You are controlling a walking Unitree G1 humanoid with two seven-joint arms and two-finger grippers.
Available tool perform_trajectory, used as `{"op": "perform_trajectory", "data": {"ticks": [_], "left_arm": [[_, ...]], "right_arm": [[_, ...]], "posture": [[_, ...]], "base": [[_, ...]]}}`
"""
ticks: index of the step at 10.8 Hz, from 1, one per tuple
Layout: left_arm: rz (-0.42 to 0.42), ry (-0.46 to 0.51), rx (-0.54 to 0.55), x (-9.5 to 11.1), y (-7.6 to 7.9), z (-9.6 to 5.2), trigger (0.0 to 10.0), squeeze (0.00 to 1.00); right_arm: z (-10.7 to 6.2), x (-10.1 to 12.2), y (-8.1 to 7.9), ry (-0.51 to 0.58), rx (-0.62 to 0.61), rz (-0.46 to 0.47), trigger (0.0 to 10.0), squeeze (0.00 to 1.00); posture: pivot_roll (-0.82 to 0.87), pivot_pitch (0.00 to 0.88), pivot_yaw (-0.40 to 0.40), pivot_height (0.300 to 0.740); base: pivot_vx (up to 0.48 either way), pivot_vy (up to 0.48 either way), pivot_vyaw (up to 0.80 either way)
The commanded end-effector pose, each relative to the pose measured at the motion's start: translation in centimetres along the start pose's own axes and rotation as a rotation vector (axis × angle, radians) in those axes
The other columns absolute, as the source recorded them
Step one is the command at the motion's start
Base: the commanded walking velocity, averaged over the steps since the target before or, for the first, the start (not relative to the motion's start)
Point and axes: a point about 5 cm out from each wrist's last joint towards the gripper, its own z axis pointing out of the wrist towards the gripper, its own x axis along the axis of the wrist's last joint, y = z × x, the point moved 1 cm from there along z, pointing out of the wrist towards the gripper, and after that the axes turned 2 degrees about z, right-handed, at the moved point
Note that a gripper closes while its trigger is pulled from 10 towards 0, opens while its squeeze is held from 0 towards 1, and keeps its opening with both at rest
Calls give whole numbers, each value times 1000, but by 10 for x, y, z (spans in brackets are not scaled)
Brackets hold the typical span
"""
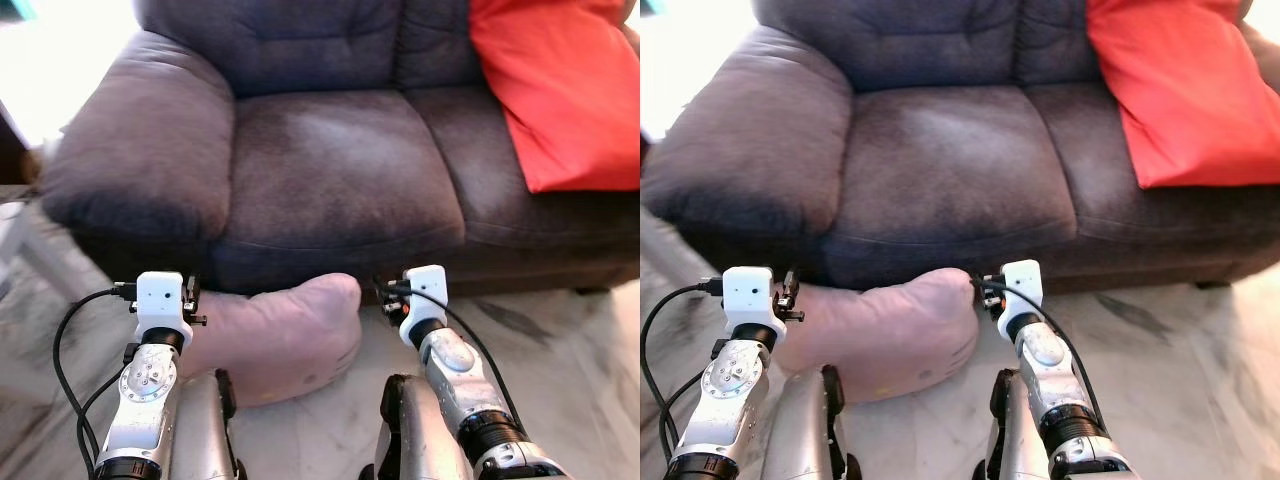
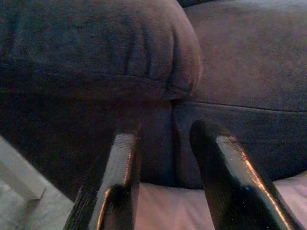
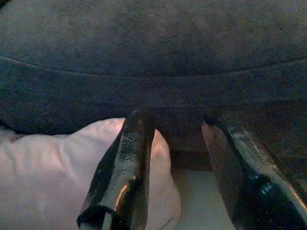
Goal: Move the pillow to the sofa from floor
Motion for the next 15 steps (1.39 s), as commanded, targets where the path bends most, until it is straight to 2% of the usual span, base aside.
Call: {"op": "perform_trajectory", "data": {"ticks": [1,3,4,6,8,9,10,12,13,14,15], "left_arm": [[-14,-22,-4,-4,2,-1,10000,0],[-23,-22,14,-2,1,1,10000,0],[-24,-17,15,-1,1,2,10000,0],[-15,-13,17,0,0,3,10000,0],[-10,-19,25,-1,-2,2,10000,0],[-9,-18,25,0,-2,2,10000,0],[-17,-10,23,1,-1,3,10000,0],[-20,-6,-1,2,3,4,10000,0],[-21,-10,-3,2,4,4,10000,0],[-23,-15,-5,1,4,4,10000,0],[-26,-23,-7,0,4,4,10000,0]], "right_arm": [[-1,-1,1,4,-3,19,10000,0],[-2,3,-6,39,56,-34,10000,0],[-1,1,-8,25,59,-19,10000,0],[0,1,-8,28,56,7,10000,0],[-2,1,-10,35,81,-35,10000,0],[-2,0,-10,34,81,-27,10000,0],[-2,-3,-6,12,49,4,10000,0],[-4,-14,2,-78,4,-43,10000,0],[-4,-20,7,-138,-26,-35,10000,0],[-6,-27,10,-195,-33,33,10000,1000],[-6,-31,11,-233,-32,59,10000,1000]], "posture": [[101,124,-54,472],[100,114,-54,472],[102,114,-54,472],[102,117,-53,472],[105,123,-52,472],[105,127,-53,472],[105,129,-52,472],[103,135,-54,472],[102,137,-54,472],[102,139,-55,472],[104,144,-56,472]], "base": [[0,0,0],[0,0,397],[0,0,794],[135,0,0],[302,0,288],[304,0,800],[0,0,0],[0,0,0],[0,0,0],[0,0,0],[0,0,0]]}}
